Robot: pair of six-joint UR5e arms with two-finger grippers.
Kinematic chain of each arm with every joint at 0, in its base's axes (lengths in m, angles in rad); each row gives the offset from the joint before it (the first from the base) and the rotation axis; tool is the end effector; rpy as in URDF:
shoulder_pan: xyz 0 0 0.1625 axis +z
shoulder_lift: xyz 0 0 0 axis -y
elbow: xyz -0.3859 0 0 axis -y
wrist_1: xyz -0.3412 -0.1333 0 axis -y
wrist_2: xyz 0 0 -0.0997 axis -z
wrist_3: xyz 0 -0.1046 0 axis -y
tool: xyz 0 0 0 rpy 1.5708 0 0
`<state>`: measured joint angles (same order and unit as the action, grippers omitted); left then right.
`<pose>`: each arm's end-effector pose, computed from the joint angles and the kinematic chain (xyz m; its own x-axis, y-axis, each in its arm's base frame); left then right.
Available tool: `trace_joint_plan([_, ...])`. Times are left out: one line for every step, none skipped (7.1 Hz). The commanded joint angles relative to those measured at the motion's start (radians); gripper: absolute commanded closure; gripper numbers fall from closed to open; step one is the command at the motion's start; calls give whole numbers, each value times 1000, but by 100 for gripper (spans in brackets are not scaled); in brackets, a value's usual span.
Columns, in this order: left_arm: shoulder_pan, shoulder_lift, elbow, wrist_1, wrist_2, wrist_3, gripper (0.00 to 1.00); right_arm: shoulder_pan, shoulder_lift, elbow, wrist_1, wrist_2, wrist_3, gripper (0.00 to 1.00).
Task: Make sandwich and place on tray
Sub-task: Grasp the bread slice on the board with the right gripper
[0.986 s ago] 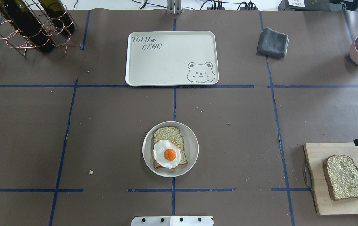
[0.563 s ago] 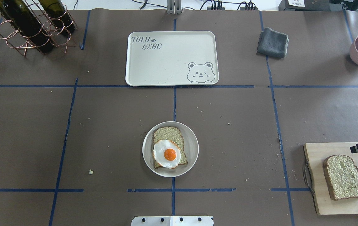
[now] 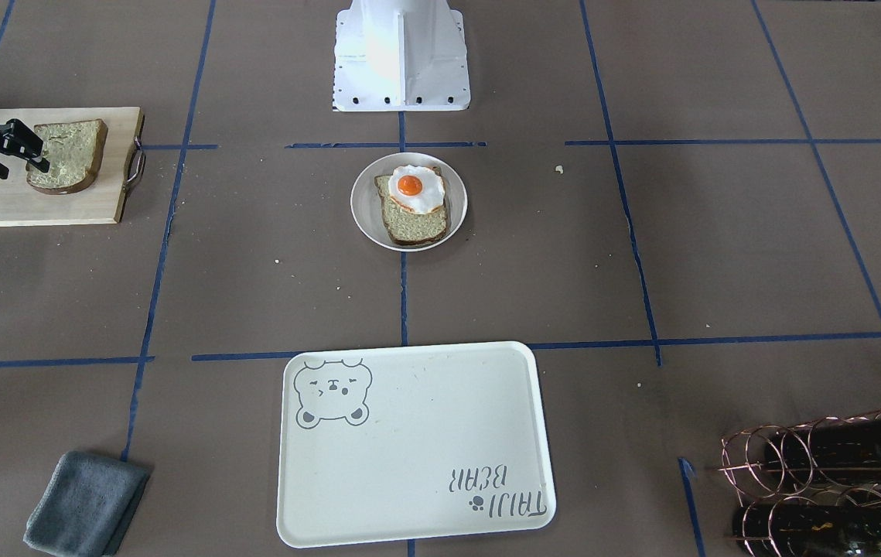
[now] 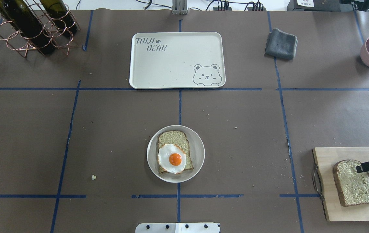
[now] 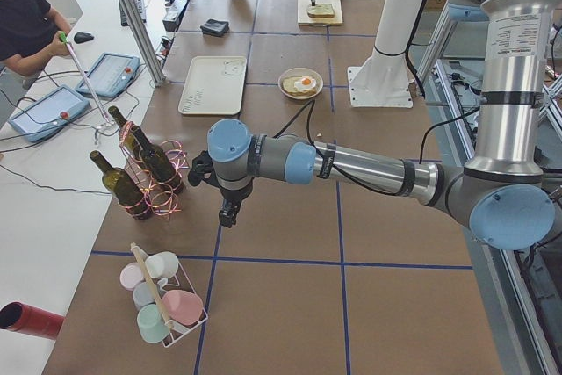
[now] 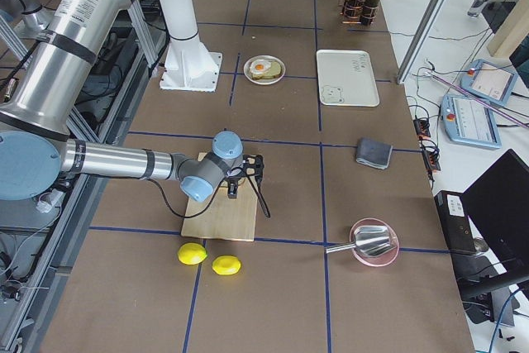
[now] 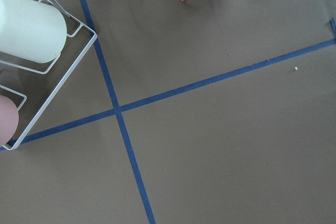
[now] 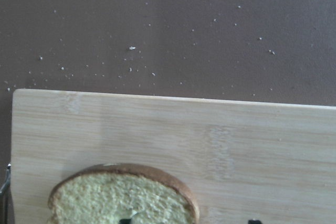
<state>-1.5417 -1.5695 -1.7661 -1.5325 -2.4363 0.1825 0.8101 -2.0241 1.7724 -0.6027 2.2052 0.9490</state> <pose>-0.0407 -0.4447 0.5341 0.6286 0.3138 -0.7116 -0.1452 0.9462 0.2890 -0.1496 -0.2606 0.5925 0.6062 -0.0436 0.7941 0.0468 0.9987 0.0192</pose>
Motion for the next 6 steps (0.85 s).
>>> trace_joint_plan([0,0,-3,0,0,0,0,-18,-2,-7,1,1,1,32])
trace_joint_plan([0,0,-1,0,0,2,0,-26,-2,-7,1,1,2,46])
trace_joint_plan([-1,0,-1,0,0,2,0,-25,-1,-7,4,7,4,99])
trace_joint_plan([0,0,-3,0,0,0,0,-25,-1,-5,12,10,4,100])
trace_joint_plan([0,0,-3,0,0,0,0,-25,-2,-7,24,10,4,100])
trace_joint_plan([0,0,-3,0,0,0,0,-23,-2,-1,27,13,4,100])
